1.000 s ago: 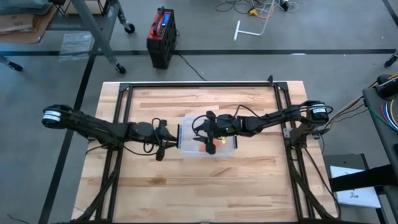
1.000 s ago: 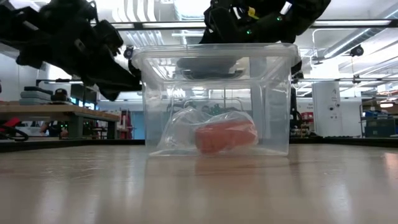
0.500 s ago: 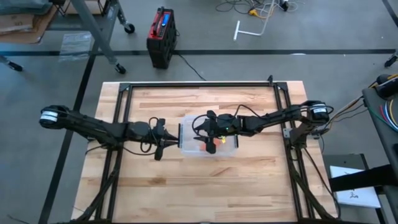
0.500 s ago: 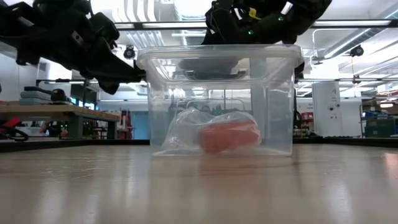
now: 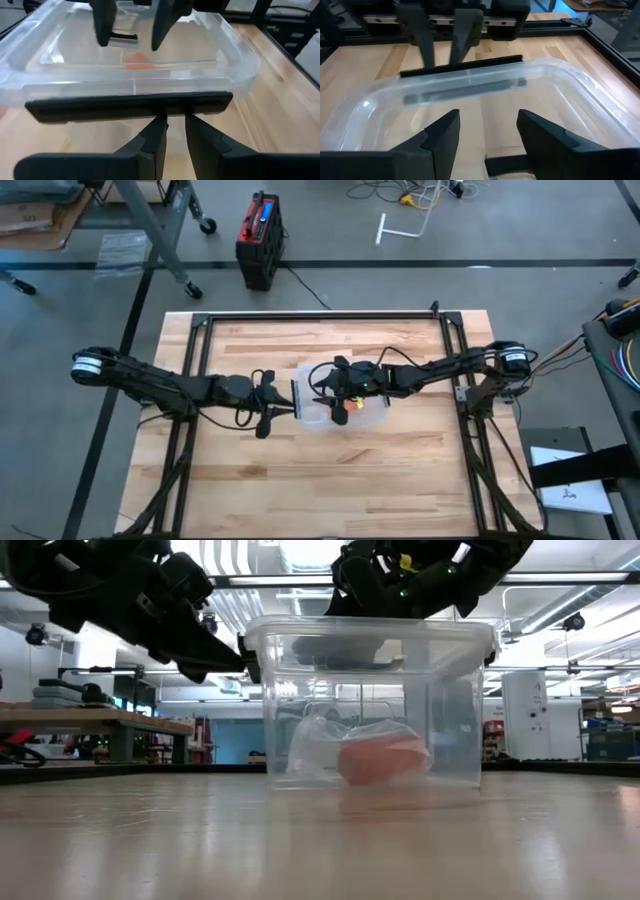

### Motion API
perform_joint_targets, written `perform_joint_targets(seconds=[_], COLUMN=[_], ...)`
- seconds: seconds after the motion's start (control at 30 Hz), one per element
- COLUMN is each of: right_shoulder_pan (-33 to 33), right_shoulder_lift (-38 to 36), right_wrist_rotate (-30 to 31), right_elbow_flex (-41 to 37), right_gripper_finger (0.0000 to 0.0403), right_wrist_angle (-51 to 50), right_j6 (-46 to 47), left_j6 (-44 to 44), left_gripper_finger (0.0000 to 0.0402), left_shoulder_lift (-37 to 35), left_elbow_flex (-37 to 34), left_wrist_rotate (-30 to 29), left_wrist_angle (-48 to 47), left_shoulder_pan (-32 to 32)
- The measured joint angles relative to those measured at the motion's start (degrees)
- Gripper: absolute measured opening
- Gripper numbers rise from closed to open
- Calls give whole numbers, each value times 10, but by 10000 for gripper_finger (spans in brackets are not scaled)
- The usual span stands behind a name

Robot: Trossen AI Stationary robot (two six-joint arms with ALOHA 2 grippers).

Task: Roll bandage
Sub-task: Close the transparent bin

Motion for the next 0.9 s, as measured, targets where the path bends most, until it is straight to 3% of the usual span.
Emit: perform_joint_targets(seconds=[0.4, 0.6, 0.9], right_shoulder_pan=[0, 1, 2], right_shoulder_lift=[-1, 1, -41], right_wrist_rotate=[-5, -15, -6], right_elbow_flex=[1, 2, 0], right_gripper_finger=[199, 199, 199], right_wrist_angle=[-8, 5, 2], right_j6=[-19, -27, -59], left_j6=[66, 86, 97], left_gripper_finger=[60, 53, 50], left_shoulder_lift=[28, 33, -14], left_elbow_flex=[133, 163, 195], left_wrist_rotate=[0, -19, -11], left_wrist_angle=[-210, -151, -208], left_shoulder_pan=[0, 2, 2])
